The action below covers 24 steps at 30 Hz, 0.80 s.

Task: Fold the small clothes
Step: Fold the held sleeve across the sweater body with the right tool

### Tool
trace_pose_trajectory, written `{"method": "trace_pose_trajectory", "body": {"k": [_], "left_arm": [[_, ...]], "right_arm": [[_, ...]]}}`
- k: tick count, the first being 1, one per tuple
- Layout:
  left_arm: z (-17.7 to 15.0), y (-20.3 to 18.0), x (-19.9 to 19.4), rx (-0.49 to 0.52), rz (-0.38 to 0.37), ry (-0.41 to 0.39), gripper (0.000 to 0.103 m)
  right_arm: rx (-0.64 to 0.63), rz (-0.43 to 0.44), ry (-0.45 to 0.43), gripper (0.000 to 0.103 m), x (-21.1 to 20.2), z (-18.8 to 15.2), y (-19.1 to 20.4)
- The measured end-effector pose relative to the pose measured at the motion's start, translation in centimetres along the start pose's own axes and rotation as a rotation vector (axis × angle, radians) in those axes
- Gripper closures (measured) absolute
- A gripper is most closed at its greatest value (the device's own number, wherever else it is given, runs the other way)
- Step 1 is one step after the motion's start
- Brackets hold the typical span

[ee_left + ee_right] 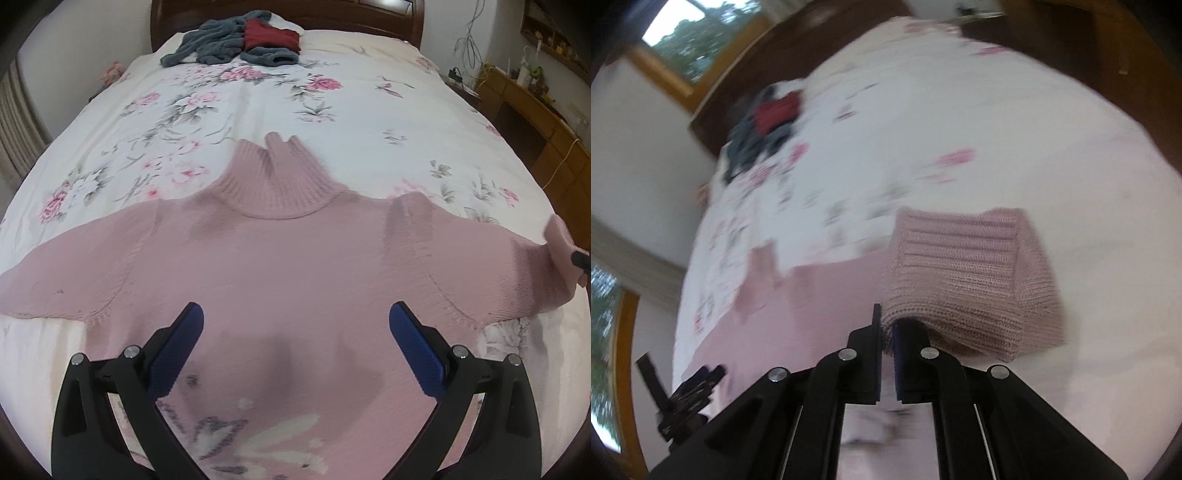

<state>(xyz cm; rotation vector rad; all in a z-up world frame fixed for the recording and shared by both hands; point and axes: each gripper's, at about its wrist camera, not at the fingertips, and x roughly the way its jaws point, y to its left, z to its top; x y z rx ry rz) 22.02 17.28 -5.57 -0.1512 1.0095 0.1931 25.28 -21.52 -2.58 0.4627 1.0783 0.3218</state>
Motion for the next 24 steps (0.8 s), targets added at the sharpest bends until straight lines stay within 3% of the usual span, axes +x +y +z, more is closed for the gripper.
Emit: {"method": "trace_pose_trajectory", "body": {"k": [11, 20, 24], "left_arm": [[-0.5, 3.7, 0.4, -0.050, 0.002, 0.015, 0.003], [-0.5, 4.4, 1.0, -0.073, -0.024, 0.032, 0.003], [-0.6, 3.4, 1.2, -0.105, -0.105, 0.047, 0.003]], "right_arm": [[-0.146, 0.132, 0.140, 0.098, 8.2, -4.5, 10.6], [-0.199, 0.052, 0.238, 0.098, 13.5, -7.8, 11.0], [-0.233, 0.038, 0.294, 0.086, 14.4, -10.0, 10.5]]}}
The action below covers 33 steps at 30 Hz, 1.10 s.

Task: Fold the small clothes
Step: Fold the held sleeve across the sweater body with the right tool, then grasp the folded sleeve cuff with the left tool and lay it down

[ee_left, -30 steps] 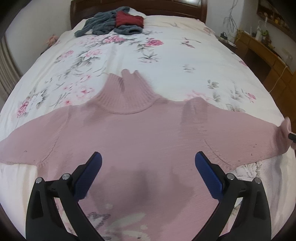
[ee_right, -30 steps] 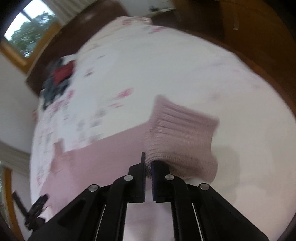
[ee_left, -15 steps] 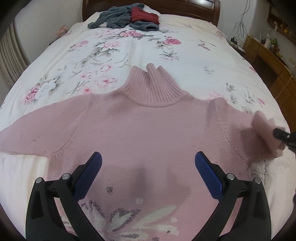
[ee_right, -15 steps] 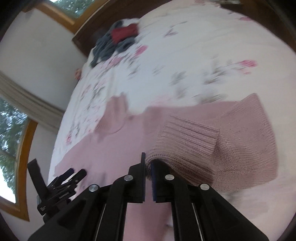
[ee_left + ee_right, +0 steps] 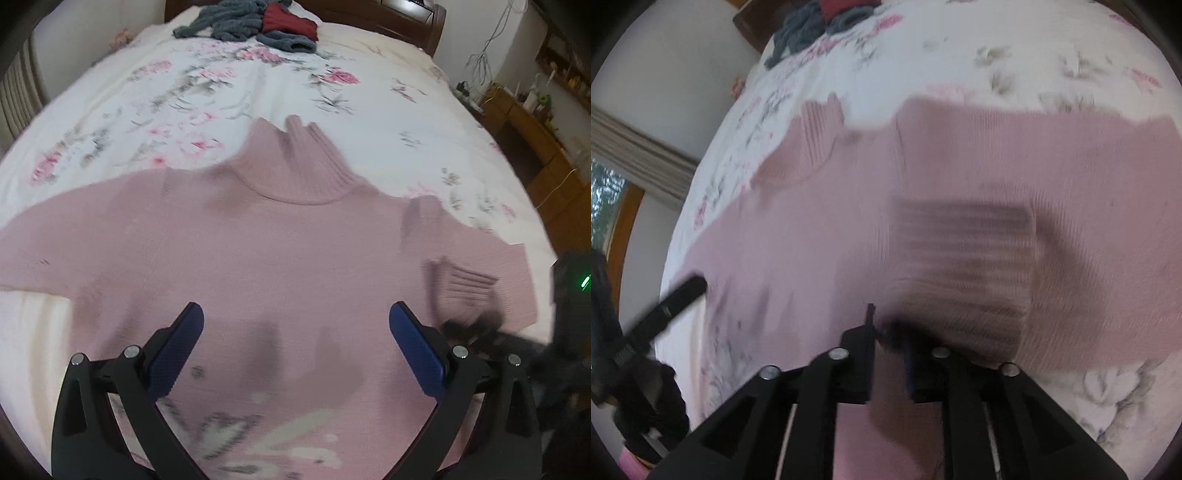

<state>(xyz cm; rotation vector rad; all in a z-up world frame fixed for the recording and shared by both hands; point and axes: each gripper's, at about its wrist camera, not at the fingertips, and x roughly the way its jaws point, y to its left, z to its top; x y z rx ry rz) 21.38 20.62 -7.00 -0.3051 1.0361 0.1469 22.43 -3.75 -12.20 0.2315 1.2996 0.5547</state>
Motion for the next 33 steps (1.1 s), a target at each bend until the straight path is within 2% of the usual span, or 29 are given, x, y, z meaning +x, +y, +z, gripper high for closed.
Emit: {"method": "trace_pose_trajectory", "body": {"k": [3, 6, 10, 14, 16, 17, 19, 20, 23, 24, 27, 30, 33], "left_arm": [[-0.2, -2.0, 0.5, 0.036, -0.001, 0.018, 0.003], [-0.7, -4.8, 1.2, 0.090, -0.037, 0.047, 0.004], [-1.2, -9.0, 3.1, 0.120, -0.129, 0.115, 0.004], [-1.5, -12.2, 5.8, 0.116, -0.174, 0.192, 0.007], [-1.8, -13.4, 7.2, 0.118, -0.188, 0.231, 0.013], [-1.9, -13.8, 7.8, 0.121, -0.186, 0.243, 0.024], [-2.2, -14.7, 8.9, 0.115, -0.204, 0.282, 0.037], [-2.2, -14.7, 9.2, 0.110, -0.207, 0.288, 0.040], [-2.2, -15.2, 9.1, 0.127, -0.212, 0.276, 0.065], [-2.2, -15.3, 8.8, 0.138, -0.199, 0.261, 0.079], [-1.7, -14.8, 7.7, 0.145, -0.208, 0.224, 0.089], [-1.0, -13.1, 5.7, 0.121, -0.237, 0.175, 0.090], [-0.2, -10.6, 3.3, 0.107, -0.221, 0.105, 0.091]], "right_arm": [[-0.030, 0.023, 0.002, 0.080, -1.5, -2.0, -0.4], [-0.027, 0.005, -0.047, 0.074, -4.4, -3.5, -1.9], [0.003, -0.061, -0.105, 0.074, -8.1, -4.8, -5.2], [0.053, -0.077, -0.130, 0.073, -9.8, -5.2, -7.7], [0.065, -0.082, -0.138, 0.073, -10.0, -5.4, -8.4], [0.070, -0.086, -0.143, 0.073, -10.2, -5.6, -8.8], [0.073, -0.090, -0.147, 0.073, -10.1, -5.5, -8.9], [0.075, -0.094, -0.150, 0.073, -10.1, -5.5, -9.0], [0.079, -0.097, -0.149, 0.073, -9.9, -5.4, -9.3], [0.080, -0.098, -0.148, 0.073, -9.8, -5.4, -9.3], [0.079, -0.105, -0.150, 0.073, -9.7, -5.2, -9.0], [0.057, -0.122, -0.161, 0.073, -9.7, -4.8, -8.3], [0.048, -0.124, -0.175, 0.073, -10.2, -4.3, -7.8]]}}
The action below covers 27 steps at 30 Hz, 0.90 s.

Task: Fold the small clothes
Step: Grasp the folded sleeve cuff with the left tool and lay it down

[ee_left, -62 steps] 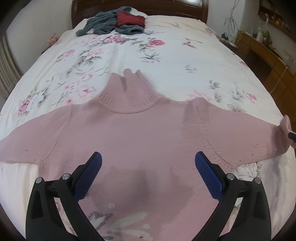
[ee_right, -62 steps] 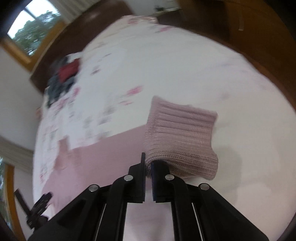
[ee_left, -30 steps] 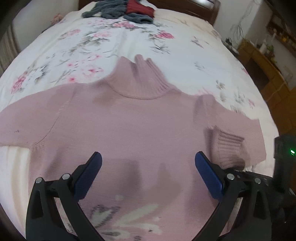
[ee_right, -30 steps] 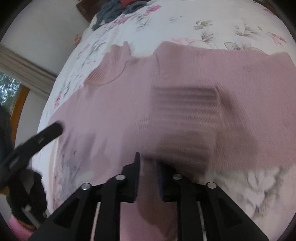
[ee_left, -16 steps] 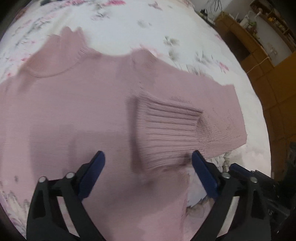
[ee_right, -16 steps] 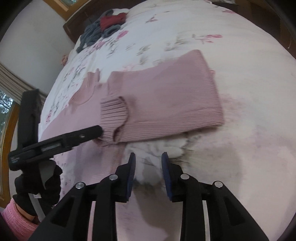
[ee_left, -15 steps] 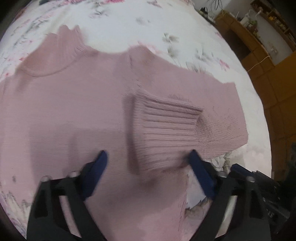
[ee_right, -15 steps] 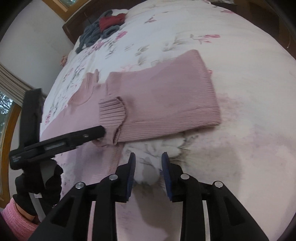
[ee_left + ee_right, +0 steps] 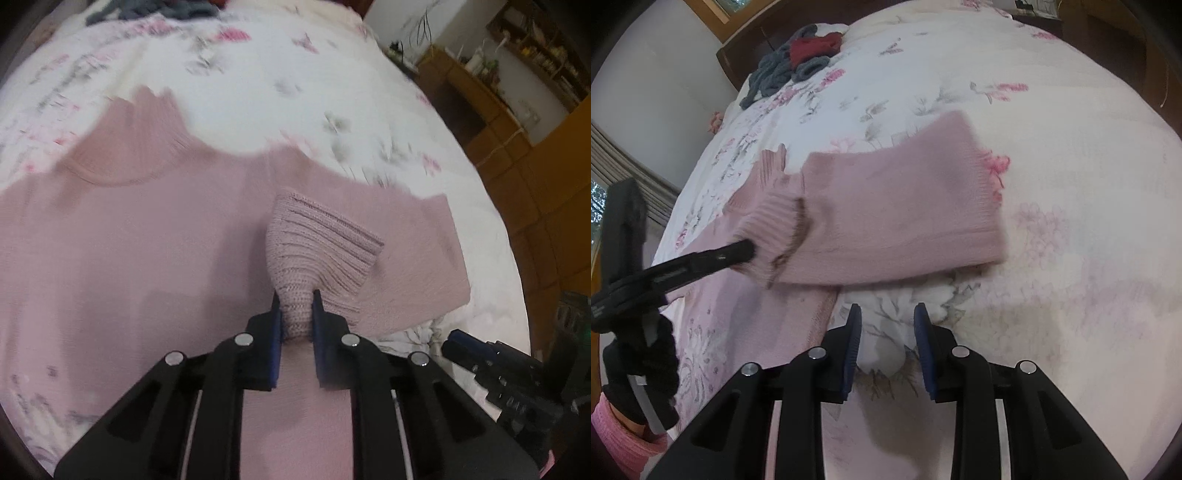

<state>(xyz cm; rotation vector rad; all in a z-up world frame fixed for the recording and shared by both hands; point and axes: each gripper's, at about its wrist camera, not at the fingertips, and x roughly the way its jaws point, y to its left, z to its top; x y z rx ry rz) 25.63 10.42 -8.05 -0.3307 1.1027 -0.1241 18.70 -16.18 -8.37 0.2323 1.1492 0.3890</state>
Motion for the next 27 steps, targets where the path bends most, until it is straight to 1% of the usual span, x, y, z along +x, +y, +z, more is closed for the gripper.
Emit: {"method": "trace_pose_trajectory", "body": {"k": [3, 6, 12, 16, 17, 20, 23, 25, 27], "left_arm": [[0.1, 2.6, -2.4, -0.025, 0.032, -0.054, 0.091], [0.4, 5.4, -4.1, -0.058, 0.064, -0.089, 0.091], [1.1, 11.9, -7.7, -0.124, 0.174, -0.168, 0.091], [1.3, 15.3, -7.5, -0.178, 0.203, -0.147, 0.091], [1.2, 15.6, -7.3, -0.177, 0.208, -0.140, 0.091], [0.7, 16.9, -5.7, -0.176, 0.228, -0.104, 0.091], [0.0, 18.1, -3.9, -0.210, 0.231, -0.064, 0.091], [-0.2, 19.0, -2.7, -0.215, 0.252, -0.040, 0.090], [-0.5, 19.6, -2.0, -0.211, 0.267, -0.018, 0.084]], "right_arm": [[0.014, 0.003, -0.014, 0.073, -0.2, 0.8, 0.1], [0.044, 0.015, -0.022, 0.072, 0.0, 1.5, 0.0], [0.075, 0.024, -0.009, 0.068, 1.6, 3.0, 0.7], [0.086, 0.037, 0.027, 0.068, 4.0, 4.2, 1.6], [0.086, 0.036, 0.038, 0.068, 4.6, 4.5, 1.8], [0.083, 0.001, 0.072, 0.068, 6.8, 4.9, 2.5], [0.072, -0.047, 0.099, 0.071, 8.1, 4.7, 2.7], [0.043, -0.081, 0.111, 0.072, 8.9, 4.6, 2.9], [0.033, -0.095, 0.117, 0.073, 9.2, 4.7, 2.9]]}}
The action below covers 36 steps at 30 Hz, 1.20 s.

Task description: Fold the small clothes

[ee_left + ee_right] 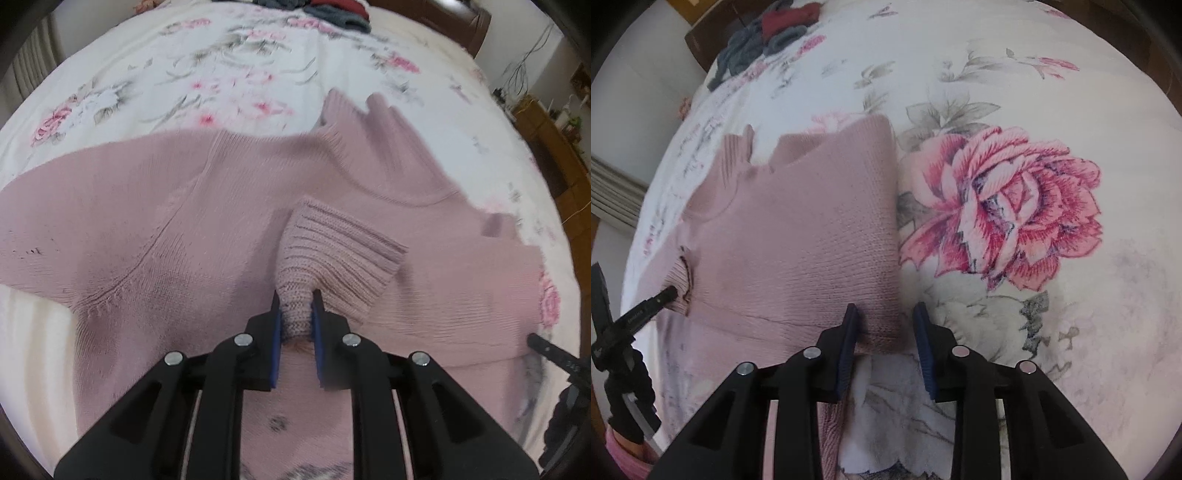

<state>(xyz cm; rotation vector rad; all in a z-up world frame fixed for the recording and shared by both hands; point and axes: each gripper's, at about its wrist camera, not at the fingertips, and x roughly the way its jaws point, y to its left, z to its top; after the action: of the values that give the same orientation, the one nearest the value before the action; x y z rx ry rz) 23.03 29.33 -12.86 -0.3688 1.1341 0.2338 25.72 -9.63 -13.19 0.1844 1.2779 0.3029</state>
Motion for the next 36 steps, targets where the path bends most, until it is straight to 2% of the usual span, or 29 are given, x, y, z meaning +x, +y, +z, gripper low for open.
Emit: {"method": "trace_pose_trajectory", "body": {"k": [3, 5, 8, 10, 12, 14, 17, 19, 20, 21, 22, 23, 24, 25, 27, 29, 32, 34, 36], "left_arm": [[0.1, 1.0, 0.3, -0.008, 0.014, 0.010, 0.077], [0.1, 1.8, -1.0, -0.016, 0.030, -0.014, 0.075], [-0.1, 1.5, -3.3, 0.019, 0.046, -0.075, 0.058], [-0.4, 0.0, -4.5, 0.069, 0.036, -0.104, 0.054], [-0.8, -2.4, -4.8, 0.134, 0.031, -0.111, 0.046], [-1.0, -4.0, -4.2, 0.178, 0.061, -0.104, 0.043], [-1.2, -5.9, -1.8, 0.233, 0.115, -0.054, 0.043], [-1.4, -6.0, 0.1, 0.232, 0.148, -0.011, 0.047], [-1.4, -5.8, 0.8, 0.223, 0.157, 0.004, 0.058], [-1.4, -5.6, 1.2, 0.218, 0.163, 0.012, 0.065], [-1.4, -5.2, 1.4, 0.219, 0.165, 0.008, 0.067], [-1.4, -5.1, 1.4, 0.225, 0.160, 0.000, 0.075], [-1.3, -5.0, 1.1, 0.234, 0.158, -0.007, 0.087], [-1.2, -4.7, 0.8, 0.243, 0.146, -0.013, 0.091], [-1.0, -3.5, -0.4, 0.211, 0.100, -0.017, 0.093], [-0.8, -2.6, -1.7, 0.192, 0.086, -0.042, 0.093], [-0.1, -0.6, -3.9, 0.188, 0.104, -0.086, 0.093], [0.4, 1.6, -5.0, 0.166, 0.140, -0.098, 0.093], [1.1, 4.3, -5.8, 0.132, 0.207, -0.103, 0.093]], "right_arm": [[-0.002, -0.007, 0.008, 0.072, -0.1, 0.1, 0.1], [-0.007, -0.026, -0.003, 0.070, -1.1, 0.1, 0.4], [-0.053, -0.051, -0.068, 0.068, -3.4, -0.3, 2.1], [-0.095, -0.046, -0.098, 0.068, -4.6, -0.5, 3.6], [-0.113, -0.014, -0.082, 0.067, -4.6, -0.5, 4.8], [-0.118, 0.021, -0.046, 0.067, -3.8, -0.4, 5.8], [-0.126, 0.004, -0.026, 0.067, -2.6, -0.3, 6.2], [-0.108, 0.011, -0.007, 0.067, -1.6, -0.3, 6.0], [-0.102, 0.016, -0.003, 0.067, -1.4, -0.3, 5.9], [-0.094, 0.019, 0.005, 0.067, -1.0, -0.4, 5.7], [-0.088, 0.017, 0.010, 0.067, -0.6, -0.5, 5.5], [-0.084, 0.020, 0.013, 0.067, -0.2, -0.4, 5.5], [-0.083, 0.024, 0.013, 0.067, -0.1, -0.5, 5.2], [-0.084, 0.029, 0.012, 0.067, 0.0, -0.5, 5.1], [-0.079, 0.038, 0.012, 0.067, -0.1, -0.5, 4.7], [-0.079, 0.045, 0.013, 0.067, -0.1, -0.5, 4.7], [-0.091, 0.040, 0.014, 0.067, -0.1, -0.5, 4.7], [-0.096, 0.034, 0.015, 0.067, -0.4, -0.7, 4.5], [-0.101, 0.026, 0.017, 0.067, -0.4, -0.7, 4.7]]}}
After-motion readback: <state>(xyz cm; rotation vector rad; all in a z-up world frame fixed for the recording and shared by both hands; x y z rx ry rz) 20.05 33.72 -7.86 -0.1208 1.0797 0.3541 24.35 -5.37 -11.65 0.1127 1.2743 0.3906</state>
